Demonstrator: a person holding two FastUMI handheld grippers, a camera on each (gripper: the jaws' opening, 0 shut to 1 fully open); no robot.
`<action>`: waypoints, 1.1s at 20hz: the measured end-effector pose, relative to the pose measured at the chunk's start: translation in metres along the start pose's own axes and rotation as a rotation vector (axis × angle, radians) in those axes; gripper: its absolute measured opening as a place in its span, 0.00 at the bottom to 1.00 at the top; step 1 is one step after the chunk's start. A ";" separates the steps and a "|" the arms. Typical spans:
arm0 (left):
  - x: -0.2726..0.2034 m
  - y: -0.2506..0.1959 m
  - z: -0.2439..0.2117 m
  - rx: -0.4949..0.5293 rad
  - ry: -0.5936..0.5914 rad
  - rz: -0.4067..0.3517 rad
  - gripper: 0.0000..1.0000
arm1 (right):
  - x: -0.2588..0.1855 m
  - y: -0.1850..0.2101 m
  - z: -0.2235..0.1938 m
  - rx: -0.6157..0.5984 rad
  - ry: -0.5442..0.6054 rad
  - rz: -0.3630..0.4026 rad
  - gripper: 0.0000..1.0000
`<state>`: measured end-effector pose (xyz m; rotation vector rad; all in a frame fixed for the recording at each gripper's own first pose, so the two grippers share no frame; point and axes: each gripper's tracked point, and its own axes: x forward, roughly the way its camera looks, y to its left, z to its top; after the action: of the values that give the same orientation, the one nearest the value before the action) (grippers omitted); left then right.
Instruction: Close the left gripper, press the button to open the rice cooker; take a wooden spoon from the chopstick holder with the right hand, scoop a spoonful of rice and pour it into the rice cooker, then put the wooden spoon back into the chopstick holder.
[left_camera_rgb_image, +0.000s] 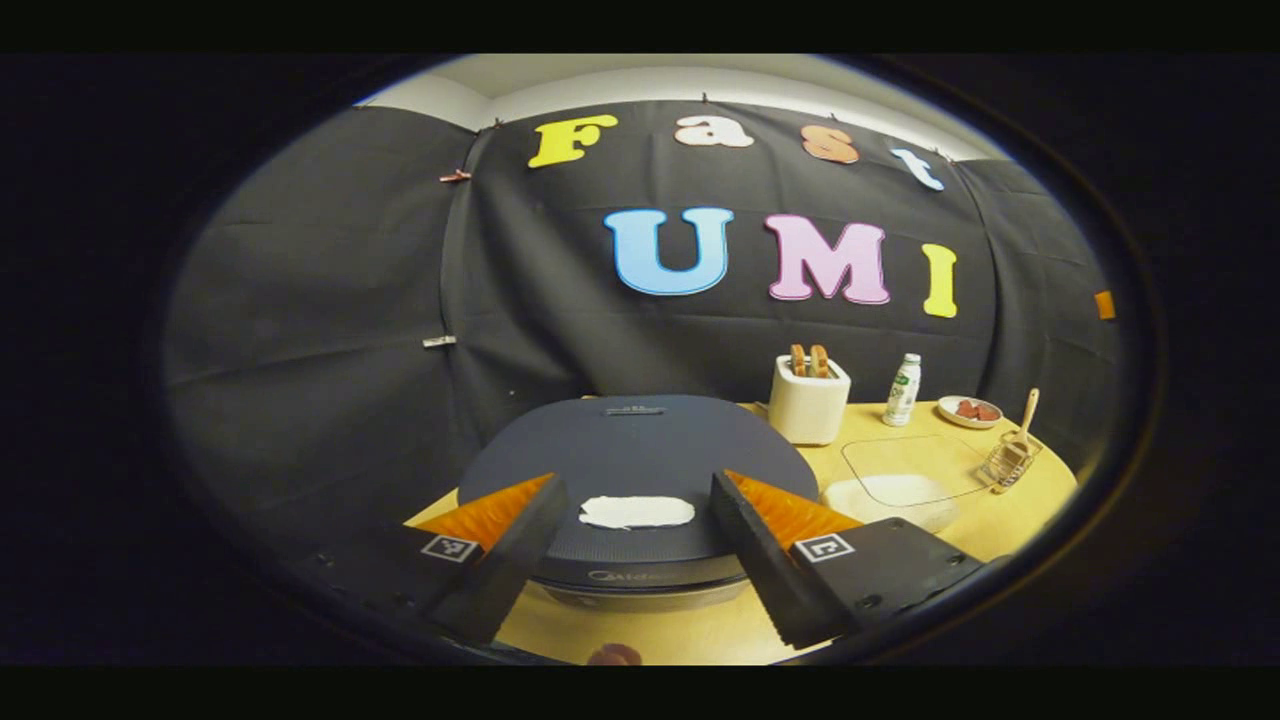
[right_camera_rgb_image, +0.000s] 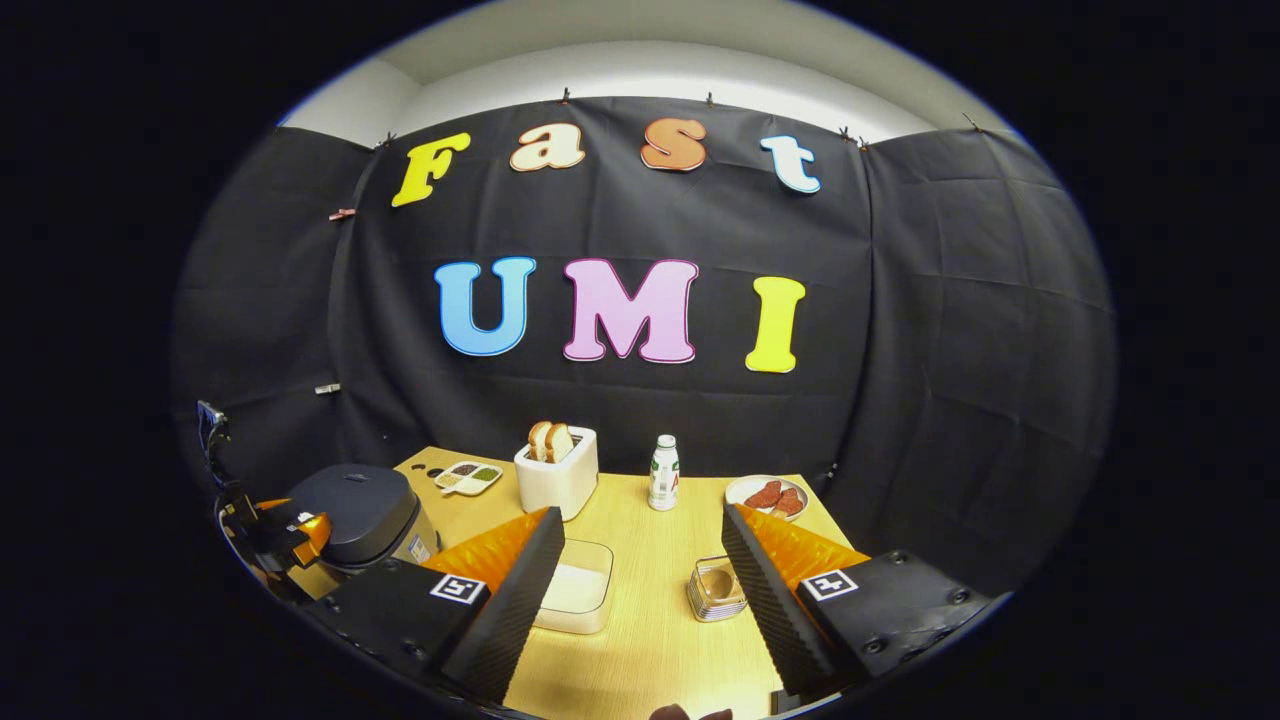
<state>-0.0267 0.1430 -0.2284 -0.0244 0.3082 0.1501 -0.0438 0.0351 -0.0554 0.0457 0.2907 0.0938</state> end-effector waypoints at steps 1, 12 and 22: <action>0.000 0.000 -0.001 -0.002 -0.011 0.005 0.99 | 0.001 0.001 0.000 0.000 0.001 0.001 0.99; 0.004 0.000 -0.006 0.010 -0.014 0.029 1.00 | 0.008 -0.001 -0.001 -0.004 0.013 0.009 0.99; 0.000 -0.001 0.028 0.003 -0.041 0.020 0.93 | 0.009 -0.013 0.004 0.028 0.003 -0.015 0.99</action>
<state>-0.0179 0.1439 -0.2020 -0.0157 0.2675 0.1698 -0.0333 0.0225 -0.0547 0.0711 0.2954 0.0745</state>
